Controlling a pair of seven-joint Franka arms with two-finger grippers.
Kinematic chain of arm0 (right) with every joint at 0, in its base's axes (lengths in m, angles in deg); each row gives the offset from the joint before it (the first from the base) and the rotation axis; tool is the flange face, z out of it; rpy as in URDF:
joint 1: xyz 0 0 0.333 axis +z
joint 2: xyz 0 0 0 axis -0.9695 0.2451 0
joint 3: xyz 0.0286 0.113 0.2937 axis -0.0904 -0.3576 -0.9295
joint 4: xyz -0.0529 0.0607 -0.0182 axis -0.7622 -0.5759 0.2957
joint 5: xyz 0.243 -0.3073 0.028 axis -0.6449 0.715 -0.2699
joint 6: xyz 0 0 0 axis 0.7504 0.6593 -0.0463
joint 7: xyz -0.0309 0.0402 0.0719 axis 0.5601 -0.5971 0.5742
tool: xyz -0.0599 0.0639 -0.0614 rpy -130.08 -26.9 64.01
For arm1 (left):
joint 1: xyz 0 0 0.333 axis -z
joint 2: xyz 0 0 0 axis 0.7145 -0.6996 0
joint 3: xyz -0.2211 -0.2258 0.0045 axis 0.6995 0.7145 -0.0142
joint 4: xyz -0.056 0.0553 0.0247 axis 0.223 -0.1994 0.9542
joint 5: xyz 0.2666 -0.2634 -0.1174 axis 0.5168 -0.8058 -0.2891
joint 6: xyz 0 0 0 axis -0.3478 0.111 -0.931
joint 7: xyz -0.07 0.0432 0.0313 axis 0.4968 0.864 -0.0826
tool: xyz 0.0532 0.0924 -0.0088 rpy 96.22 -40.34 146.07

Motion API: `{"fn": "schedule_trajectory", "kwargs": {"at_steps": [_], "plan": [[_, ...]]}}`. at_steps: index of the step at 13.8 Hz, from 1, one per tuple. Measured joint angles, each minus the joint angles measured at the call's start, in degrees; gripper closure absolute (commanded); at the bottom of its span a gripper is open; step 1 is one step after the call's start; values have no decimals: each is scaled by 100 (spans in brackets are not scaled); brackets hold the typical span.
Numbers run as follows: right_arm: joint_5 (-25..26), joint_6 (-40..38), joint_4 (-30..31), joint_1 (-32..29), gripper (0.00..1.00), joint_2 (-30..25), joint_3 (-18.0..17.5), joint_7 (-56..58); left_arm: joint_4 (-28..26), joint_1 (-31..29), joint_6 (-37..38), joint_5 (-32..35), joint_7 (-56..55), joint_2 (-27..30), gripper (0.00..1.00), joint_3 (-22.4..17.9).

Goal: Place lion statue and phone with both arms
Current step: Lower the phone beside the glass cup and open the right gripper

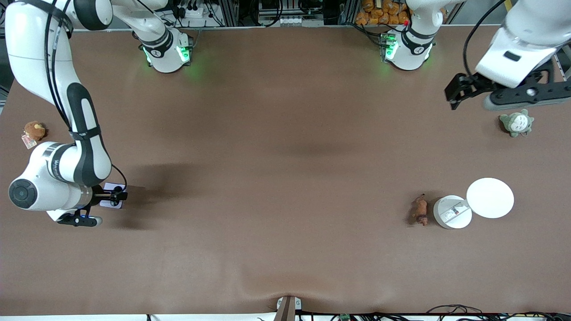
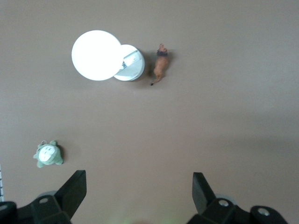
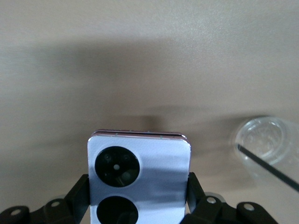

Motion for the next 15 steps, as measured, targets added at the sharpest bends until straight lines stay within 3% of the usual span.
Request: {"fn": "schedule_trajectory", "kwargs": {"at_steps": [4, 6, 9, 11, 12, 15], "plan": [[-1, 192, 43, -55, 100, 141, -6, 92, -170, 611, 205, -763, 690, 144, 0, -1495], [-1, 216, 56, -55, 92, 154, -22, 96, -320, 670, 208, -891, 850, 192, 0, -1789], [-2, 245, 90, -55, 78, 213, -41, 101, -506, 756, 209, -896, 853, 292, 0, -1899], [-2, 274, 112, -54, 17, 256, -59, 102, -591, 803, 209, -896, 840, 372, 0, -1914], [-2, 283, 122, -54, 0, 262, -66, 102, -623, 819, 209, -896, 821, 406, 0, -1915], [-3, 302, 123, -53, 0, 260, -78, 103, -701, 830, 209, -897, 789, 452, 0, -1935]]}}
